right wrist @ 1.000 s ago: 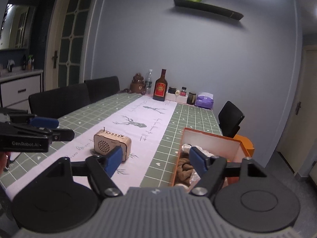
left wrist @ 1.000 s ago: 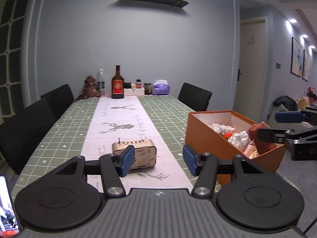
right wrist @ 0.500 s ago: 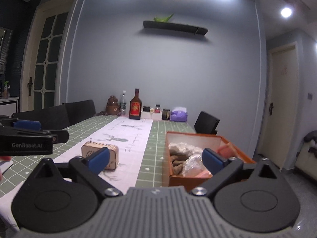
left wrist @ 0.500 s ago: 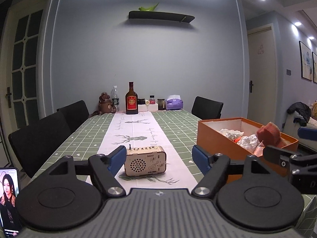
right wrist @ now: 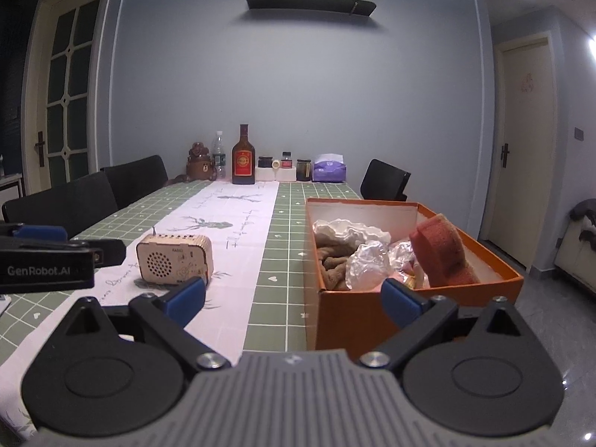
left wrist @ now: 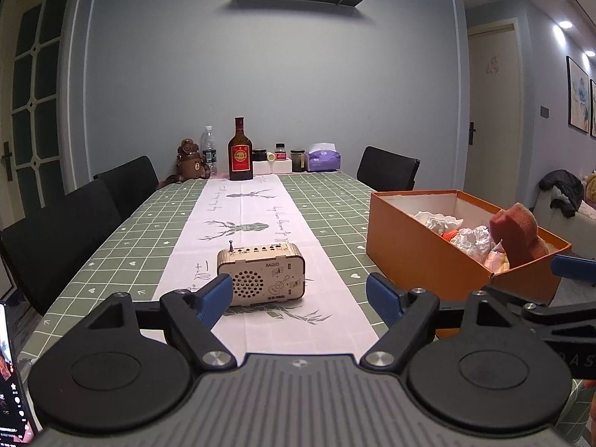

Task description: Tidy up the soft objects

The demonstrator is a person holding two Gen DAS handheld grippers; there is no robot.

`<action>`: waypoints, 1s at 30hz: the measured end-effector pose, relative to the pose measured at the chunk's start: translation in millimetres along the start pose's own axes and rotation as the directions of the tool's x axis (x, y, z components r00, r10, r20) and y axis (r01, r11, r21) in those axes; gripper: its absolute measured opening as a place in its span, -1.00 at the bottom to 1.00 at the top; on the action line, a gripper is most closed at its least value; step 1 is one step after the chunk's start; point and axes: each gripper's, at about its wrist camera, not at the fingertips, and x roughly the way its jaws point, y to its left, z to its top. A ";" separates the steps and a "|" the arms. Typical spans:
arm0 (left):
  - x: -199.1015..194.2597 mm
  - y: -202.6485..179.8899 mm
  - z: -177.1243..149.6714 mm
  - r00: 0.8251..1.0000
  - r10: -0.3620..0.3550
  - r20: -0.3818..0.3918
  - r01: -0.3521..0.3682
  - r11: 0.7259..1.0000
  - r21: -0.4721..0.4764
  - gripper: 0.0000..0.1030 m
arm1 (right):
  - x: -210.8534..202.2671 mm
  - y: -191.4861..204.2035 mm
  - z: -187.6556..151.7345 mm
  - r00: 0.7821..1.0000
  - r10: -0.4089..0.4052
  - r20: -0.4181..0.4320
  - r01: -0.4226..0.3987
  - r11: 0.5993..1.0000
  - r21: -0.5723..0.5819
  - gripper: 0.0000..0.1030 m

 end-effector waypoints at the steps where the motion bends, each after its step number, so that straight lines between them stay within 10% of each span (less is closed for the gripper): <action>1: 1.6 -0.6 -0.5 1.000 0.000 -0.006 0.000 1.000 -0.001 0.85 | 0.6 0.4 -0.5 1.000 0.000 -0.001 0.000 1.000 -0.005 0.91; 30: 12.4 9.3 -15.1 0.995 0.040 -0.093 -0.043 0.998 -0.035 0.85 | 8.1 6.0 -6.6 0.999 0.022 -0.041 -0.023 1.000 -0.012 0.92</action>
